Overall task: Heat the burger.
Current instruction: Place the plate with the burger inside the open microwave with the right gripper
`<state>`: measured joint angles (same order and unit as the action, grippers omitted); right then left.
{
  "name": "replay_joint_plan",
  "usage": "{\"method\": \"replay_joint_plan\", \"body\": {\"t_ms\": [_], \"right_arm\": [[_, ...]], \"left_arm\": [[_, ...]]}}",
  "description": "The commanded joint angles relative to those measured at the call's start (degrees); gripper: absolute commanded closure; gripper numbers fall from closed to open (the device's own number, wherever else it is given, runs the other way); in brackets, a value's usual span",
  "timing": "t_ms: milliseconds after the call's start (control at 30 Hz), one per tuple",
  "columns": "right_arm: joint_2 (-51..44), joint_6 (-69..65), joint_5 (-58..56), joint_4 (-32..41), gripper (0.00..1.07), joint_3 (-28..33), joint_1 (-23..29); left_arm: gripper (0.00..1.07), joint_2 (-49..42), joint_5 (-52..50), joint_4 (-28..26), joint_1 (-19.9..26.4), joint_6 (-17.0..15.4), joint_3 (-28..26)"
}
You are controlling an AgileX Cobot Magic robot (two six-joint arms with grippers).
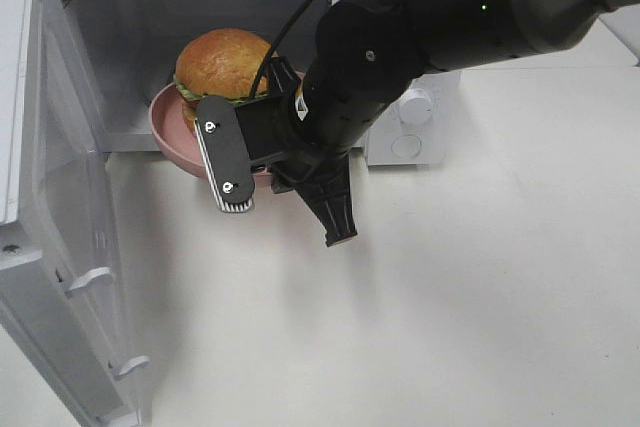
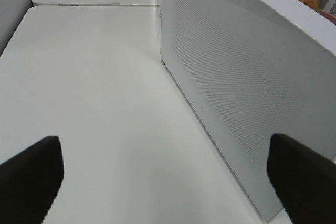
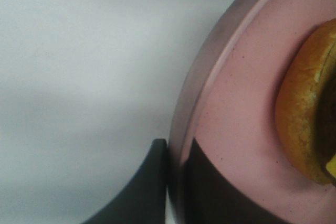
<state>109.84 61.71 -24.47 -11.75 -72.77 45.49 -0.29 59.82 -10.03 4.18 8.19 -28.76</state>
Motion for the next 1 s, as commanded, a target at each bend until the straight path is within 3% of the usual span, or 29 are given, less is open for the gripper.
{"method": "replay_joint_plan", "body": {"t_ms": [33, 1000], "right_arm": [[0.8, -0.97, 3.84, -0.74, 1.07, -3.09, -0.29], [14.15, -7.62, -1.03, -4.47, 1.07, -22.35, -2.29]], "left_arm": [[0.09, -1.38, -0.34, -0.4, -0.34, -0.29, 0.17], [0.09, -1.38, -0.34, -0.4, -0.34, -0.29, 0.17]]}}
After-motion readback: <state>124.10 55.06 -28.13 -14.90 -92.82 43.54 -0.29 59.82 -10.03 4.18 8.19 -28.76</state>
